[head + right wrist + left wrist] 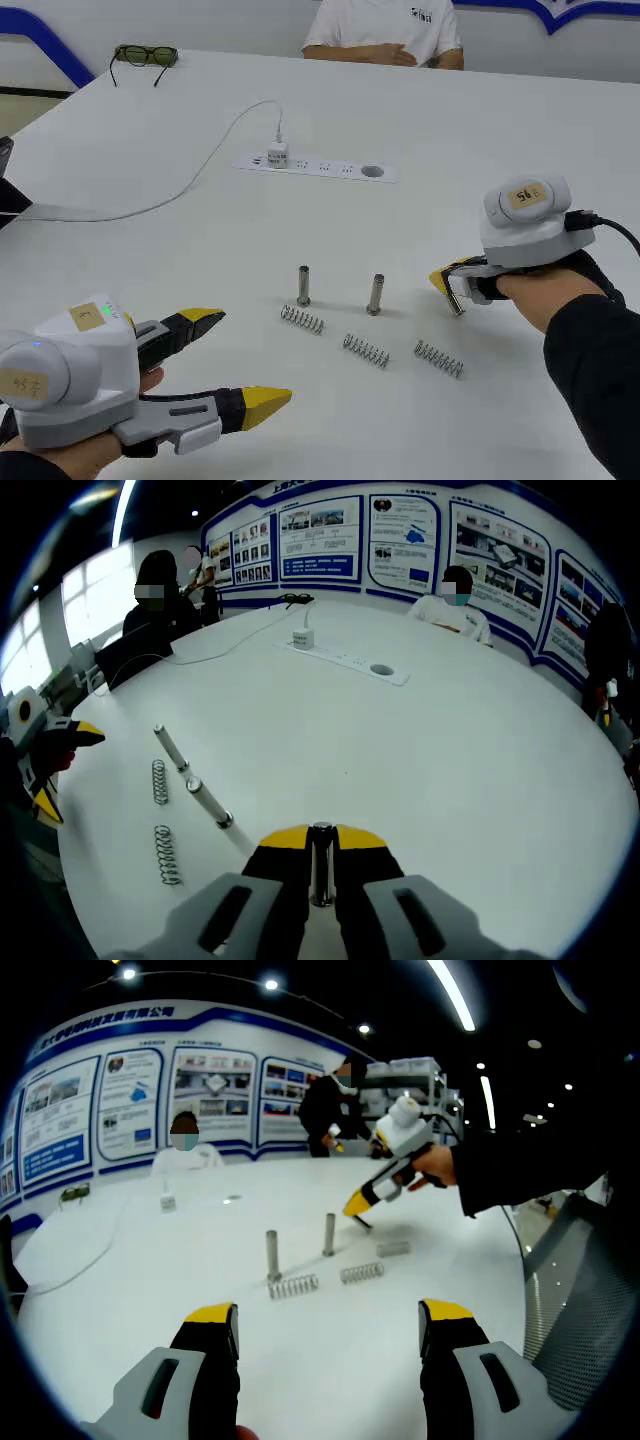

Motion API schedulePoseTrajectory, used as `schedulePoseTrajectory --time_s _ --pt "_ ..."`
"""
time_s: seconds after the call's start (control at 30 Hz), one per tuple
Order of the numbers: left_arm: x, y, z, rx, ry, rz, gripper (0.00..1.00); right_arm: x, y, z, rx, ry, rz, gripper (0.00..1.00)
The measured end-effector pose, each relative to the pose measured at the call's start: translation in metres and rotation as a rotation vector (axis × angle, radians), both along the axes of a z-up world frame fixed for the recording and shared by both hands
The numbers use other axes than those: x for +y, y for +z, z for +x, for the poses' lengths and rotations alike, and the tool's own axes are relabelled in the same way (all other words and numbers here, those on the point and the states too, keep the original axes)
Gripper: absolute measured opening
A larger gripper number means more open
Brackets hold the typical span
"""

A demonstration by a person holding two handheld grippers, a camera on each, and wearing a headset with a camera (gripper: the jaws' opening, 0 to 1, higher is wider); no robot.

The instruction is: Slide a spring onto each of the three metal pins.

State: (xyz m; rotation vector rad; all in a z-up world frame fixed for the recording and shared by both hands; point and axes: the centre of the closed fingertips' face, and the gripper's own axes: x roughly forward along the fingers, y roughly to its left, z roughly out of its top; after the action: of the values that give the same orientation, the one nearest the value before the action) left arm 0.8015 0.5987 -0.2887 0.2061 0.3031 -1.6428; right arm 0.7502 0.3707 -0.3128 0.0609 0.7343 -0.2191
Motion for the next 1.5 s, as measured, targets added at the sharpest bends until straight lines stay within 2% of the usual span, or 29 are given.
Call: schedulePoseTrajectory --time_s 0.3,0.67,1.07,1.5 --pt "0.000 0.007 -0.001 -0.015 -0.006 -0.007 0.74 0.001 0.010 -0.006 -0.021 0.002 -0.021 0.09" --pt "0.002 0.011 -0.005 -0.028 -0.014 -0.011 0.74 0.007 0.016 -0.022 -0.034 -0.014 -0.024 0.09" --pt "0.002 0.016 -0.009 -0.038 -0.027 -0.017 0.74 0.005 0.014 -0.035 -0.033 -0.029 -0.031 0.09" --pt "0.001 0.018 -0.011 -0.038 -0.031 -0.024 0.75 0.005 0.012 -0.036 -0.031 -0.019 -0.043 0.10"
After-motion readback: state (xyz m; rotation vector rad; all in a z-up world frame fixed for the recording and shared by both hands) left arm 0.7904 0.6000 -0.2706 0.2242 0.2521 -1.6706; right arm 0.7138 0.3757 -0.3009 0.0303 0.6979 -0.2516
